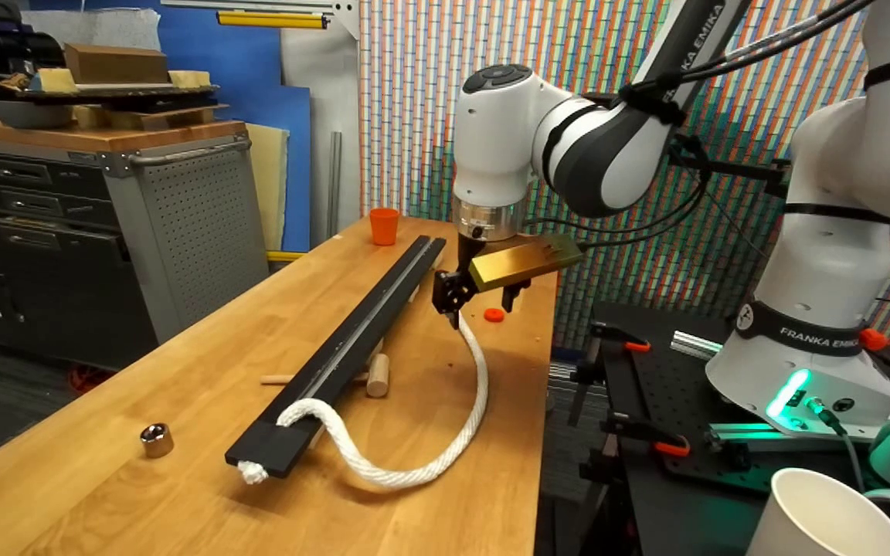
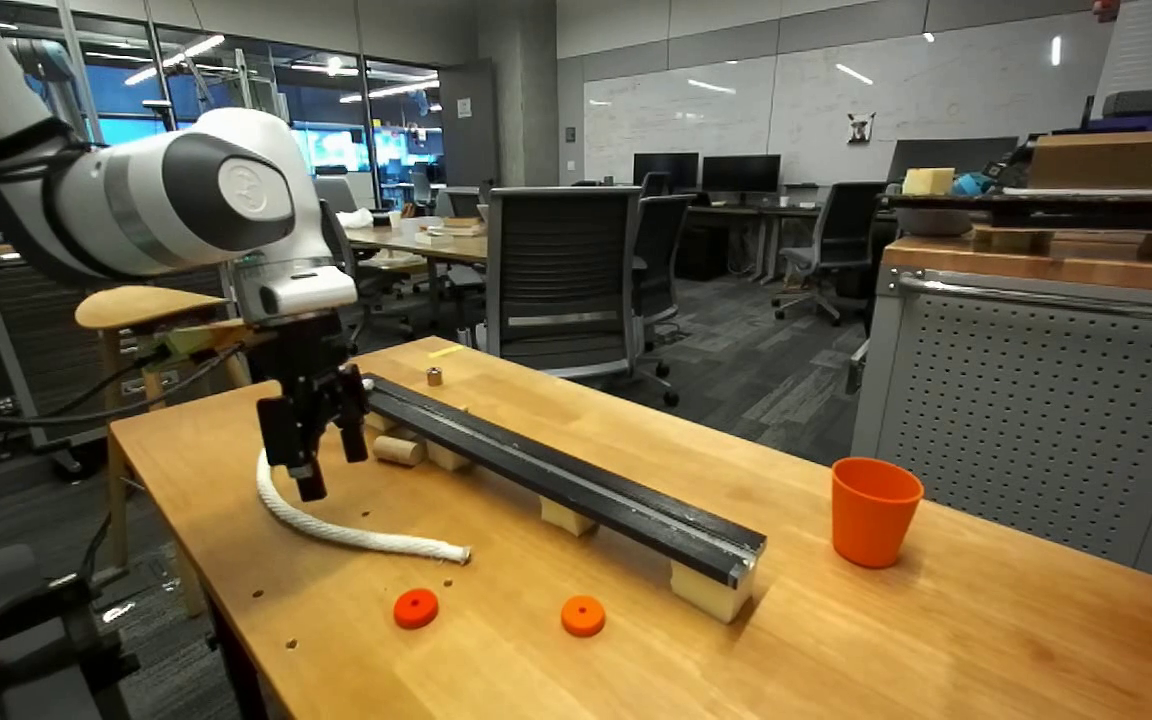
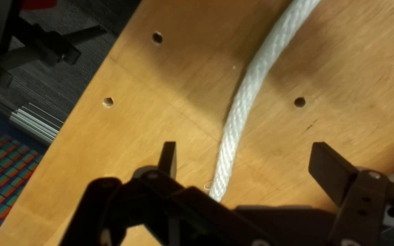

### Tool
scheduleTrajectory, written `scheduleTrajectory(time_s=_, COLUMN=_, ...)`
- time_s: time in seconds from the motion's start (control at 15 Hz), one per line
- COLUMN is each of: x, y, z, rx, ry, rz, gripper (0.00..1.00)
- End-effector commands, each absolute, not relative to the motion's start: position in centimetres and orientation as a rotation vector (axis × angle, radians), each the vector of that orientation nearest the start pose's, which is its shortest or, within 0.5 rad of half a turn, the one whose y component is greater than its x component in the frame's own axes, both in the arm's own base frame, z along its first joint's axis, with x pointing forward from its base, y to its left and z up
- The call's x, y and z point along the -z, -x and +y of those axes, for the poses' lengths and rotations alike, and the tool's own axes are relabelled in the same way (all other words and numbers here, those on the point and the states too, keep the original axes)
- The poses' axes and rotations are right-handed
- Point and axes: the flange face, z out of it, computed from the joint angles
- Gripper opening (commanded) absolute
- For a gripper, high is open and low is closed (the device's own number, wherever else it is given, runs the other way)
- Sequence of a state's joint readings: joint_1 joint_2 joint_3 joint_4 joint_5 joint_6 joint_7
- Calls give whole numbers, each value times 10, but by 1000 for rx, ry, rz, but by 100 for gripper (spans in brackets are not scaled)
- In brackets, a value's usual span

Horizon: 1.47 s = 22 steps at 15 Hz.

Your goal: Put the white rope in the hole on the black object

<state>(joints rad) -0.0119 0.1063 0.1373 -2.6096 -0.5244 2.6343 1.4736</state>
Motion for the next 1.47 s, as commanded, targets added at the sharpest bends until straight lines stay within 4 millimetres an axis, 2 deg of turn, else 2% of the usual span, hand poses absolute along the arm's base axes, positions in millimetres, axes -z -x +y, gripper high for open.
scheduleTrajectory(time_s=0.0, x=-188, y=-449, z=61, rx=213, ry=2971, rz=1527, gripper=100)
scheduleTrajectory(time_s=0.27, x=-167, y=-458, z=53, rx=189, ry=2947, rz=1592, gripper=100)
scheduleTrajectory(time_s=0.67, x=-137, y=-449, z=44, rx=122, ry=2941, rz=1661, gripper=100)
scheduleTrajectory(time_s=0.73, x=-135, y=-448, z=43, rx=119, ry=2934, rz=1675, gripper=75)
scheduleTrajectory(time_s=0.8, x=-135, y=-450, z=43, rx=124, ry=2919, rz=1685, gripper=74)
scheduleTrajectory(time_s=0.87, x=-137, y=-451, z=43, rx=133, ry=2899, rz=1699, gripper=68)
scheduleTrajectory(time_s=1.07, x=-140, y=-453, z=44, rx=134, ry=2843, rz=1753, gripper=42)
scheduleTrajectory(time_s=1.4, x=-142, y=-448, z=43, rx=130, ry=2809, rz=1816, gripper=7)
